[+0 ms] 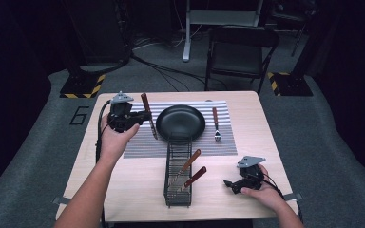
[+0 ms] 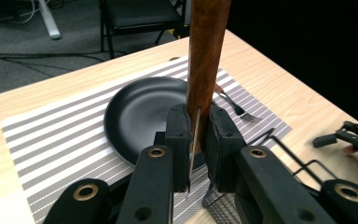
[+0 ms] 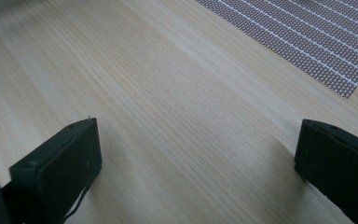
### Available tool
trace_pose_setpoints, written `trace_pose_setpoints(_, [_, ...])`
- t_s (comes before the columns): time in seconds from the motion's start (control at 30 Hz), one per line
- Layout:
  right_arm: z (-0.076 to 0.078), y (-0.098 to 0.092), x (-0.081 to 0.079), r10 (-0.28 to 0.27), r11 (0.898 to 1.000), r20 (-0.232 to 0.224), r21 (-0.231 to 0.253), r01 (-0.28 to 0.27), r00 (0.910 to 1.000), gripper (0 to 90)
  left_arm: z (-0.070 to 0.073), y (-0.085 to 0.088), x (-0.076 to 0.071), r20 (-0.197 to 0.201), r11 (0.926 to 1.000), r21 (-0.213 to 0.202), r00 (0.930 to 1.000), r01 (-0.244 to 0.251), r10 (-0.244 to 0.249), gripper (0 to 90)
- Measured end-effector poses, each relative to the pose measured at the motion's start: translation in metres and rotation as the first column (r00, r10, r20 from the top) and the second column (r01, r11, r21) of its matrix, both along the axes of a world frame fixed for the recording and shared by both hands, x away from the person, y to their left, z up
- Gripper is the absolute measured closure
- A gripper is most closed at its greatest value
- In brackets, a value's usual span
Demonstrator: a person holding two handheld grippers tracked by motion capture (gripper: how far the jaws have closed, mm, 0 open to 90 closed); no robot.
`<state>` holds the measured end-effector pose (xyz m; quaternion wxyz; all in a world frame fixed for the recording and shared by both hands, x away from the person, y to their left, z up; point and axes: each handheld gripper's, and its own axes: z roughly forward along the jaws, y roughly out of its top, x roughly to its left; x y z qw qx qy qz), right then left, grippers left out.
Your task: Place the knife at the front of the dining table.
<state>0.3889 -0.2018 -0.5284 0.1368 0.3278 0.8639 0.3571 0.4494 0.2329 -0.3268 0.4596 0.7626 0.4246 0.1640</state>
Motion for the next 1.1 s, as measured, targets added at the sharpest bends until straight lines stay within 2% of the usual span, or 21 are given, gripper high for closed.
trace_pose_setpoints(0.43, [0.0,0.0,0.0,0.0,1.0,0.0,0.0,0.0,1.0,0.0,-0.02,0.018,0.011,-0.023,0.9971,0.001,0.9968,-0.076,0.076,80.3])
trace_pose_setpoints(0.8, [0.0,0.0,0.0,0.0,1.0,0.0,0.0,0.0,1.0,0.0,-0.039,0.033,0.019,-0.045,0.9903,0.037,0.9898,-0.134,0.135,80.3])
trace_pose_setpoints(1.1, [0.0,0.0,0.0,0.001,1.0,0.0,-0.001,-0.001,1.0,0.0,-0.057,0.041,0.024,-0.082,0.9838,0.067,0.9818,-0.166,0.171,80.3])
